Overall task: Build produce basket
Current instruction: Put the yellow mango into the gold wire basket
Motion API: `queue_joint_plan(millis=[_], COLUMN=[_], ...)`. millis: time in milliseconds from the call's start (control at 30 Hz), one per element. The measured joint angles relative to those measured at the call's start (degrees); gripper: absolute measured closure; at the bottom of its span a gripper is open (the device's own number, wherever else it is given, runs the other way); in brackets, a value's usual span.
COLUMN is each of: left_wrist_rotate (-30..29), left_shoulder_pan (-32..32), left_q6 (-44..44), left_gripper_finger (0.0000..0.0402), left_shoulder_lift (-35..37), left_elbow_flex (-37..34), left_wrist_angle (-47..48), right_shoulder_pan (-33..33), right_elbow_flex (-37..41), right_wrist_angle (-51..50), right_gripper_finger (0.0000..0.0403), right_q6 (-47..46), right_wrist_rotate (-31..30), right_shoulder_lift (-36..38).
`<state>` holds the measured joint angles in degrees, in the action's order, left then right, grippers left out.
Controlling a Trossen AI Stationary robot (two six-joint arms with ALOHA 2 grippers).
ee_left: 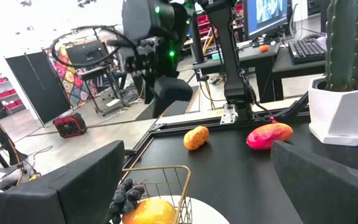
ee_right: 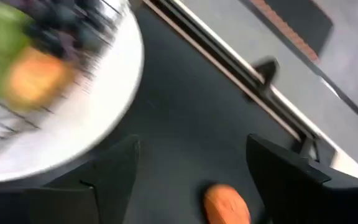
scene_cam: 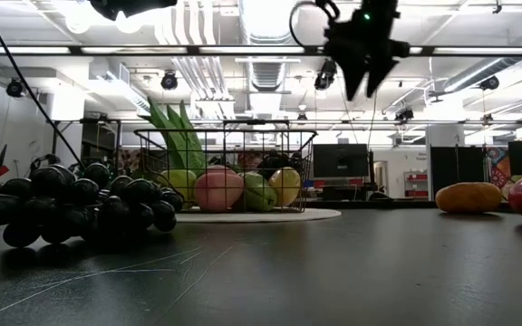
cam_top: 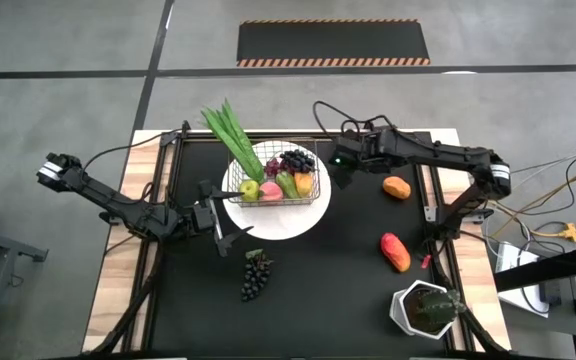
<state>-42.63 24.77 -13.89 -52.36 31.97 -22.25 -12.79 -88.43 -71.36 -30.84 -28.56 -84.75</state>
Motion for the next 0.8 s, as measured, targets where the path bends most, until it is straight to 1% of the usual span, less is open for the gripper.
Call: queue_joint_plan(millis=[167, 333, 467, 667, 800], left_wrist_rotate=[0.00, 0.00, 0.00, 0.00, 0.00], left_shoulder_pan=[0.00, 0.00, 0.00, -0.01, -0.02], left_q6=[0.02, 0.04, 0.04, 0.04, 0.05], left_gripper_finger=[0.0015, 0.0015, 0.0015, 0.0015, 0.0015], left_shoulder_lift=[0.00, 0.00, 0.00, 0.00, 0.00], left_elbow_flex=[0.00, 0.00, 0.00, 0.00, 0.00], left_wrist_angle=[0.16, 0.21, 0.21, 0.22, 0.21], right_shoulder_pan=[-1.68, -2.19, -3.75, -7.14, -8.38], right_elbow_flex=[2.03, 6.42, 10.83, 18.05, 22.12], right_wrist_angle=[-7.14, -10.02, -11.04, -10.62, -10.32], right_gripper_finger=[0.0097, 0.0077, 0.0076, 0.0074, 0.0074], right_q6=[-4.02, -5.21, -3.10, -2.66, -2.58], right_wrist_rotate=[-0.01, 0.07, 0.99, 6.02, 6.52], right_shoulder_lift=[-0.57, 0.17, 1.26, 2.85, 2.99])
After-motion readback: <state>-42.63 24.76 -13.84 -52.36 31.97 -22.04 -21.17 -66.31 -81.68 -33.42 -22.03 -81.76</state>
